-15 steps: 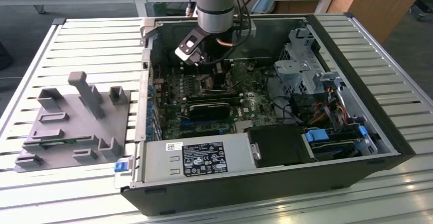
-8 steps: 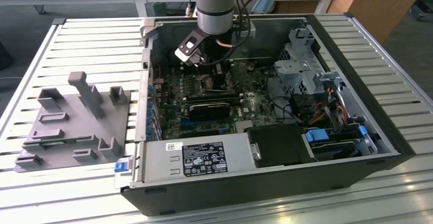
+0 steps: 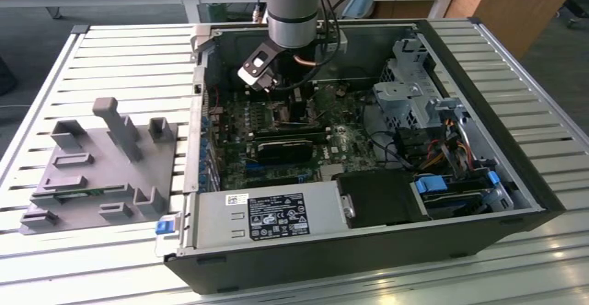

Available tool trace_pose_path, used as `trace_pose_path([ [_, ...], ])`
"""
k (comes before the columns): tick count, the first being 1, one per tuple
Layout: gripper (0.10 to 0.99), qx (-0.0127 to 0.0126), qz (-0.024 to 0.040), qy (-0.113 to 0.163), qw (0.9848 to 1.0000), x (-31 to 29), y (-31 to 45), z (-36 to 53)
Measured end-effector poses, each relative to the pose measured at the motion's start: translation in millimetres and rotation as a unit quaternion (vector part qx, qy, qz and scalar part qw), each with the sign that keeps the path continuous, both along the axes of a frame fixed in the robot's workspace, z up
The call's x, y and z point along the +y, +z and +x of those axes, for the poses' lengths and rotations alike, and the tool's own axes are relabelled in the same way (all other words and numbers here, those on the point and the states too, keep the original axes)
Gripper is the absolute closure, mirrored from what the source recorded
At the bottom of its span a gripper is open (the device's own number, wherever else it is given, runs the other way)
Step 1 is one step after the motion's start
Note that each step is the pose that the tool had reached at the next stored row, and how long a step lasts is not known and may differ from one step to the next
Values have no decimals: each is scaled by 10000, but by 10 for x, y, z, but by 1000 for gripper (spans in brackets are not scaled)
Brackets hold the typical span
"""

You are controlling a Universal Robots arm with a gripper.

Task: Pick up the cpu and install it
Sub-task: 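Place the cpu into insertion slot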

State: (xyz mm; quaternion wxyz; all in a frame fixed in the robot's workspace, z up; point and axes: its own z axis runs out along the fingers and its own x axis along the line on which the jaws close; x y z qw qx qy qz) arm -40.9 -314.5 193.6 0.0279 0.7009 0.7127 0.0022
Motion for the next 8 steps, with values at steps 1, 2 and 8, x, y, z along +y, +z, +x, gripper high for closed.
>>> trace_pose_path([
  [1, 549, 0, 0, 0, 10000, 0, 0, 0],
  [2, 549, 0, 0, 0, 10000, 0, 0, 0],
  [8, 549, -2, 8, -15, 10000, 0, 0, 0],
])
